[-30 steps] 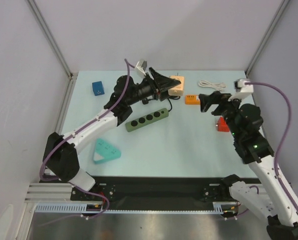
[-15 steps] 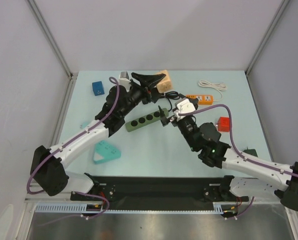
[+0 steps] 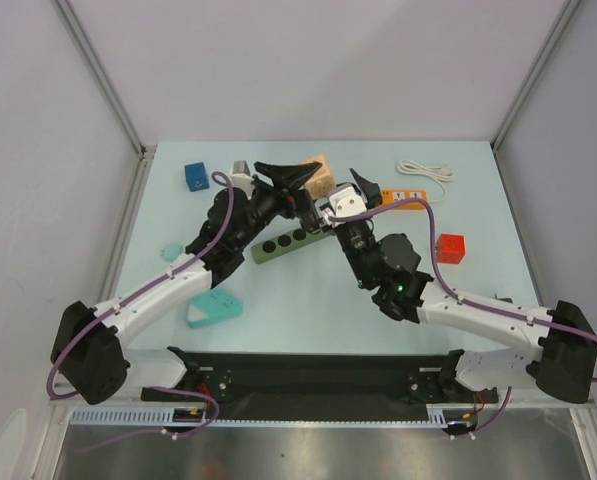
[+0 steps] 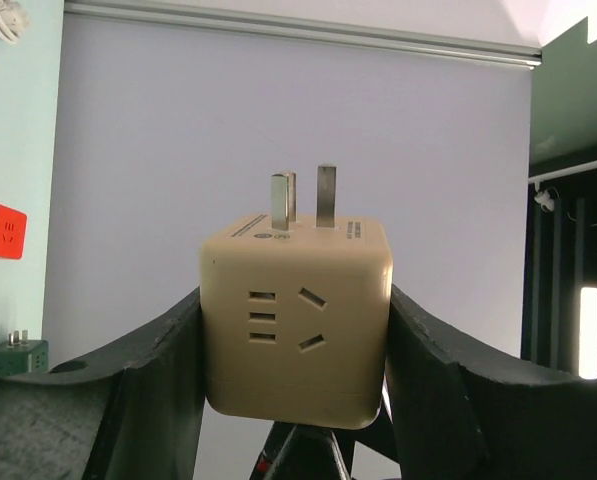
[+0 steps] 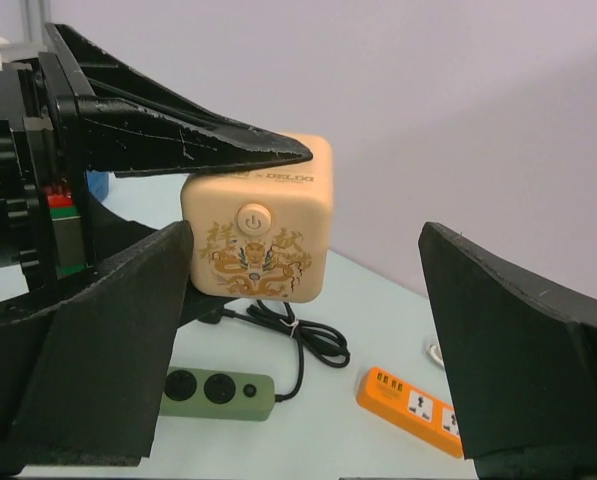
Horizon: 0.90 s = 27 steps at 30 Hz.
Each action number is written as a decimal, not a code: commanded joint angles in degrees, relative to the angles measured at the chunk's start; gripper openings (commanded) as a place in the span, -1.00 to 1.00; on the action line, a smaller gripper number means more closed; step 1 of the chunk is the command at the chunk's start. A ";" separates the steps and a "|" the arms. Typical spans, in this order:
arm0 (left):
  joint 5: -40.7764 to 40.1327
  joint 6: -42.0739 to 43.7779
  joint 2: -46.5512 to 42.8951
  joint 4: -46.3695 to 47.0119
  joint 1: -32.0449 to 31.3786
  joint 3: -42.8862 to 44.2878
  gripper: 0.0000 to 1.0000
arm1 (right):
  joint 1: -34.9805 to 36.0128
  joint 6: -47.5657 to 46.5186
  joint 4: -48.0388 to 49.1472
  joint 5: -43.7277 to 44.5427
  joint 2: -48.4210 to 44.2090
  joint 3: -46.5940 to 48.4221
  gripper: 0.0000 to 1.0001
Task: Insert the plug
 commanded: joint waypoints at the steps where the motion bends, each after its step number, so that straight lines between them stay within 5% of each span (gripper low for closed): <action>1: 0.50 -1.15 -3.05 4.50 0.16 0.08 -0.99 | -1.64 0.78 -0.86 -0.55 0.89 3.81 1.00; 16: -0.11 1.40 -4.28 0.29 0.16 0.34 -0.99 | -5.07 14.14 -19.32 -15.66 -2.54 7.95 0.89; 27: -4.33 1.23 -5.25 -1.91 -0.81 0.52 -1.00 | -4.90 14.06 -16.70 -9.88 1.22 10.31 0.94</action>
